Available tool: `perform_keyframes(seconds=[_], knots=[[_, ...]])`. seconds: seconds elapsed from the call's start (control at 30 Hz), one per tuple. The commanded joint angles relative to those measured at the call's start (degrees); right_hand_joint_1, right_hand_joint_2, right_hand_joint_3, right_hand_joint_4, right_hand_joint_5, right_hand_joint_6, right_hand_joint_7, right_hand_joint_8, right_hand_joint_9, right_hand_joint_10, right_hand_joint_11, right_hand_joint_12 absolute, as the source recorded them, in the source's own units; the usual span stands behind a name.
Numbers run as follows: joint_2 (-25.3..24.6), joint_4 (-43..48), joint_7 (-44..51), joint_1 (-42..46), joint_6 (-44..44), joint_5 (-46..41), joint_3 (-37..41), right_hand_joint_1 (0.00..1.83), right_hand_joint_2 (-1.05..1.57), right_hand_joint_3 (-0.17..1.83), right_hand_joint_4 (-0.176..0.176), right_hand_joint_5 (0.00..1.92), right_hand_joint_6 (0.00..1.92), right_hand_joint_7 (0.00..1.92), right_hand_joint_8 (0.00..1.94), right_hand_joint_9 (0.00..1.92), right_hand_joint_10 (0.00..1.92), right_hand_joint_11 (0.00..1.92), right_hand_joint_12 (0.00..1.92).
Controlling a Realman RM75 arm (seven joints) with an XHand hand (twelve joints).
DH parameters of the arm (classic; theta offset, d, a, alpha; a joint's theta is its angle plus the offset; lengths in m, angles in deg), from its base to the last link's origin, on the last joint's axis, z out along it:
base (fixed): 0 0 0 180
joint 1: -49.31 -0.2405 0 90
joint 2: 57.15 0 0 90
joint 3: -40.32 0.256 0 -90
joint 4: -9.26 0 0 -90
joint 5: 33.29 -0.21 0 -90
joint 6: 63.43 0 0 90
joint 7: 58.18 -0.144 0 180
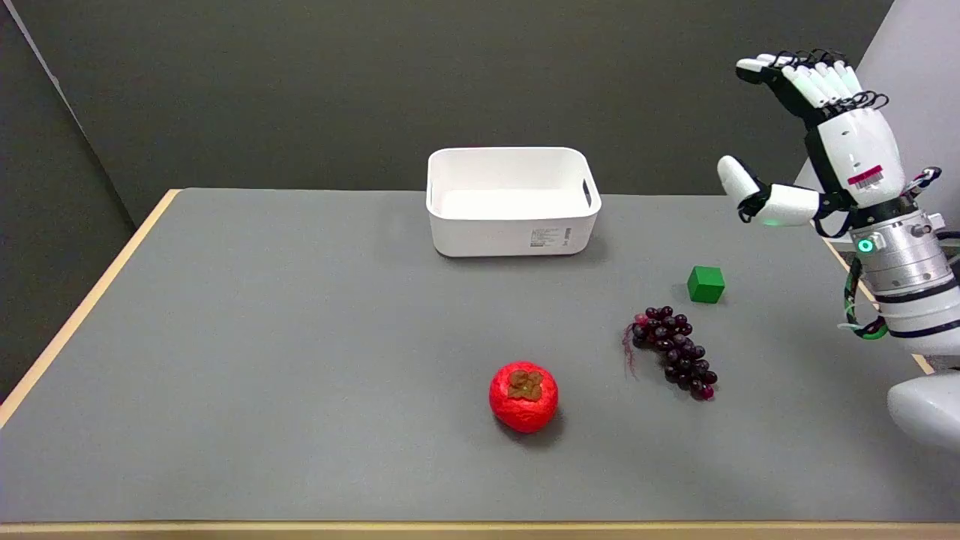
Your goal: Pick up tomato.
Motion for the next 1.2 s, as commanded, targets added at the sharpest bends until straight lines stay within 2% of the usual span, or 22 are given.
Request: perform_keyframes(seconds=[0.03,0.1,0.27,0.4,0.63,0.8,0.87,0.93,1.03,1.1,1.2], knots=[[1.2,-6.8,-5.3,-2.2,-0.9,2.9,-0.1,0.44,0.64,0.92,0.119,0.24,0.49,0.29,0.32,0.14,0.62,0.02,1.19],[1.6,-6.9,-7.8,-2.2,0.7,5.4,0.2,0.44,0.64,0.92,0.120,0.24,0.49,0.29,0.32,0.14,0.62,0.02,1.19],[2.7,-6.3,-21.6,-1.4,6.5,12.3,-1.4,0.42,0.66,0.87,0.120,0.24,0.47,0.29,0.31,0.14,0.61,0.03,1.17],[2.6,-5.5,-28.9,-1.2,7.2,16.8,-3.3,0.41,0.66,0.87,0.119,0.23,0.46,0.28,0.31,0.13,0.60,0.02,1.17],[2.1,-2.6,-32.7,2.5,7.0,17.6,-3.0,0.37,0.66,0.87,0.115,0.22,0.45,0.26,0.30,0.12,0.59,0.01,1.16],[1.5,-1.2,-38.8,3.1,2.2,17.2,-3.0,0.30,0.66,0.86,0.113,0.22,0.45,0.26,0.30,0.12,0.59,0.01,1.15],[1.2,0.8,-39.6,3.3,0.0,17.1,-2.9,0.25,0.62,0.95,0.108,0.21,0.48,0.26,0.33,0.13,0.63,0.03,1.11],[1.2,2.8,-39.9,3.8,-0.2,17.3,-2.7,0.24,0.61,0.97,0.106,0.22,0.49,0.27,0.34,0.14,0.64,0.03,1.10],[1.1,5.0,-40.6,4.4,2.2,18.2,-3.8,0.27,0.66,0.82,0.091,0.25,0.48,0.32,0.34,0.16,0.68,0.01,1.19],[0.8,5.7,-41.6,4.7,4.2,18.3,-4.6,0.27,0.66,0.82,0.088,0.26,0.49,0.34,0.35,0.17,0.72,0.02,1.21],[0.1,6.4,-41.8,4.4,6.2,18.6,-6.7,0.21,0.61,0.94,0.088,0.27,0.53,0.34,0.41,0.19,0.73,0.05,1.17]])
